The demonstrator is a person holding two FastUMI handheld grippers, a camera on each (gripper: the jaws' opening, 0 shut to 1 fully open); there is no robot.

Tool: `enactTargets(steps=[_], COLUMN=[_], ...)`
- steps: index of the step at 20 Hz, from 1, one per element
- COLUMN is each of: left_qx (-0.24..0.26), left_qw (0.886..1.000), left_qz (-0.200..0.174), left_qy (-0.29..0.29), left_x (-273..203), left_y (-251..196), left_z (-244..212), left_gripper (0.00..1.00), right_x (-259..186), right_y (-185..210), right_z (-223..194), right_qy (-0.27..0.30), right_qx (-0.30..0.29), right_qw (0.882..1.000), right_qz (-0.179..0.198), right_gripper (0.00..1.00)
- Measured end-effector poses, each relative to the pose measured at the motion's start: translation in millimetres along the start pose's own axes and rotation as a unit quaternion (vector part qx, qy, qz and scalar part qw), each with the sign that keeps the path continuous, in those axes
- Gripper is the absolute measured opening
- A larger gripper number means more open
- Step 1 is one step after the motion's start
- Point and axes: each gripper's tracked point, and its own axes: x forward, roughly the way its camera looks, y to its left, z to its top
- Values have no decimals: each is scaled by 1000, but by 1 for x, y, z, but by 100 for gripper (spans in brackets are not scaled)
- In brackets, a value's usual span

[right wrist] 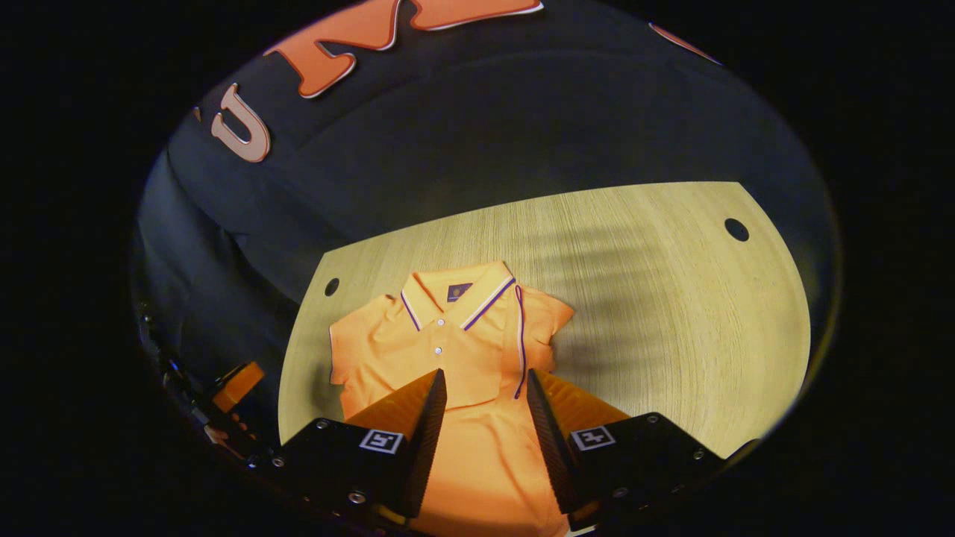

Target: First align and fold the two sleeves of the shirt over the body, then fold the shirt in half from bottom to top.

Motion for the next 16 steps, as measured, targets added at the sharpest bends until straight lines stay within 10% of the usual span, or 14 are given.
enactTargets(steps=[16], left_qx=[52], left_qw=[970], left_qz=[19], left_qy=[238], left_x=[163], left_y=[8], left_z=[-35], left_gripper=[82], right_x=[-143], right_y=[-50], right_z=[-10], right_qy=[-158], right_qx=[11], right_qw=[980], right_qz=[-117], right_gripper=[88])
